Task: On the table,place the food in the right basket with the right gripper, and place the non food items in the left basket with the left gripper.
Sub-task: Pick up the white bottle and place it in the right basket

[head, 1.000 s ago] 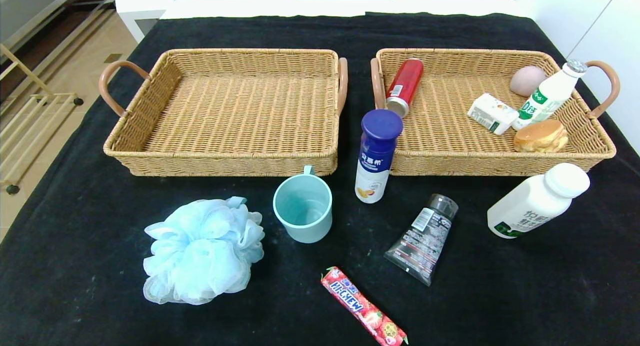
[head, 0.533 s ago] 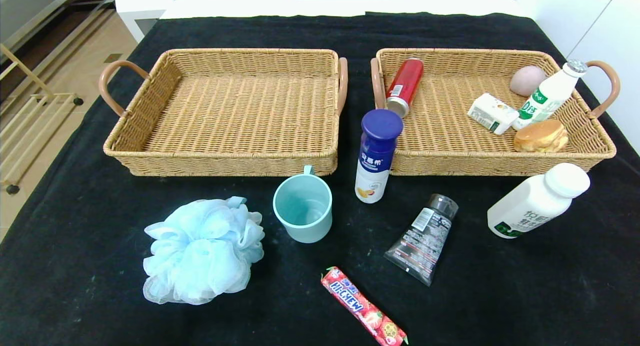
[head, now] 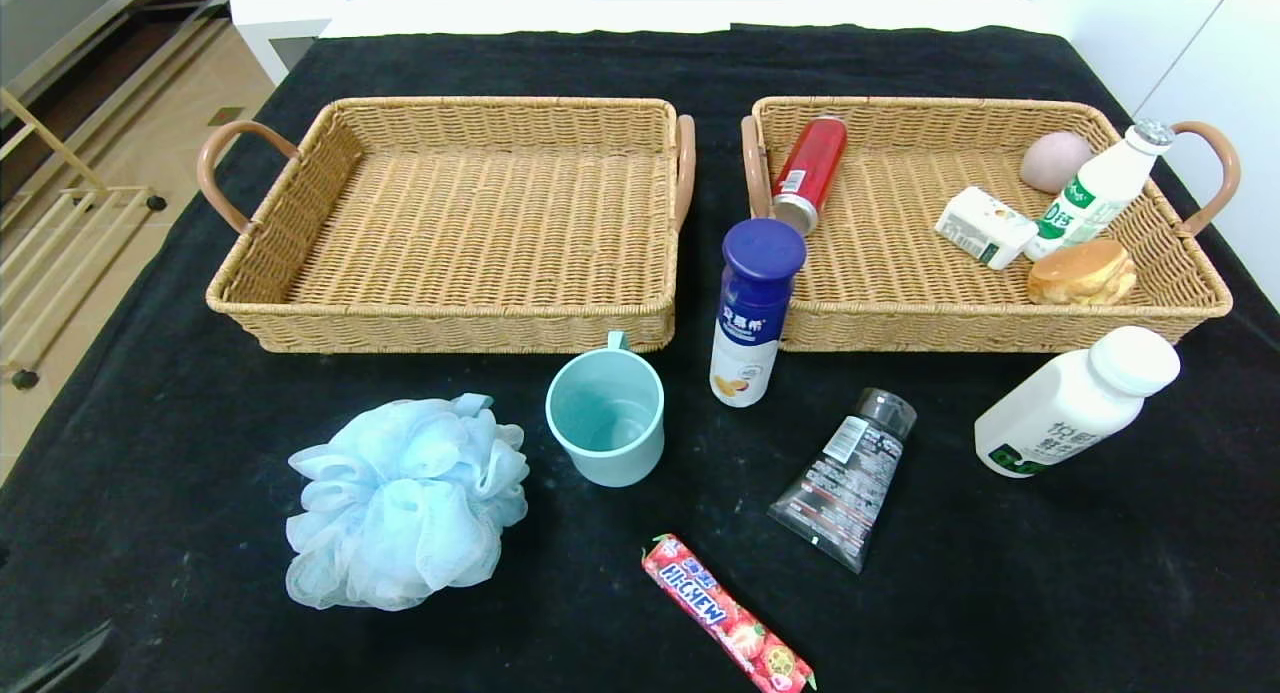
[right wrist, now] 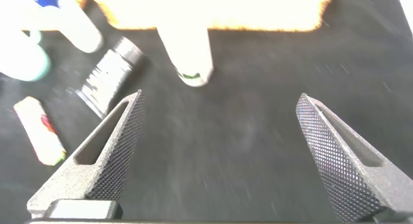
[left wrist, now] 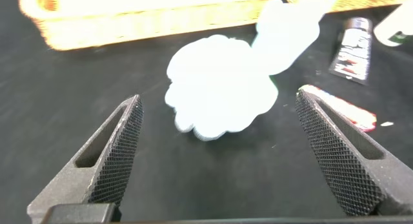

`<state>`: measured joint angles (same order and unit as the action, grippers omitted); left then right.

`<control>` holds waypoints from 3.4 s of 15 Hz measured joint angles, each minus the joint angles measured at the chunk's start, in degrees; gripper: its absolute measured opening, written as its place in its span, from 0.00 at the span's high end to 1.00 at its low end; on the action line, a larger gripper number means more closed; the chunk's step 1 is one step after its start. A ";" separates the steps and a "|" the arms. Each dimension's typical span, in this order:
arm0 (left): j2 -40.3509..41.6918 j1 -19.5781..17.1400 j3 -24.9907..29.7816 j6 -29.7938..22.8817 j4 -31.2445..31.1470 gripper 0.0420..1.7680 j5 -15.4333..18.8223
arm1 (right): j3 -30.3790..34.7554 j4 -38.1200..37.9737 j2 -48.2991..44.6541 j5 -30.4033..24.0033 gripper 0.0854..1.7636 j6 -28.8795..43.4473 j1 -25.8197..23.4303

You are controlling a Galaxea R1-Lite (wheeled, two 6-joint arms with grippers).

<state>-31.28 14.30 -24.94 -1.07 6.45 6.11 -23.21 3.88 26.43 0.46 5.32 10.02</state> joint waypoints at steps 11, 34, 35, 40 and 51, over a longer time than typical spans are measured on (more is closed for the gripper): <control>-23.81 15.82 -8.63 2.26 5.68 0.03 6.49 | -3.22 11.91 21.16 0.24 0.03 -3.01 15.95; -28.75 20.74 -14.38 2.52 4.71 0.03 2.96 | -6.61 14.31 32.48 12.21 0.03 -2.57 15.64; -28.64 20.78 -14.36 2.55 4.71 0.03 2.96 | -6.61 15.38 33.33 12.87 0.03 -2.36 15.64; -28.33 20.85 -14.30 2.61 4.71 0.03 2.95 | -6.61 25.97 40.50 17.51 0.03 -1.38 16.54; -27.78 20.85 -14.34 3.18 4.79 0.03 2.88 | -6.58 38.64 51.54 24.86 0.03 0.94 15.52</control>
<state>-59.06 35.15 -39.28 2.11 11.24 8.98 -29.79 42.52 77.97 25.32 6.25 25.54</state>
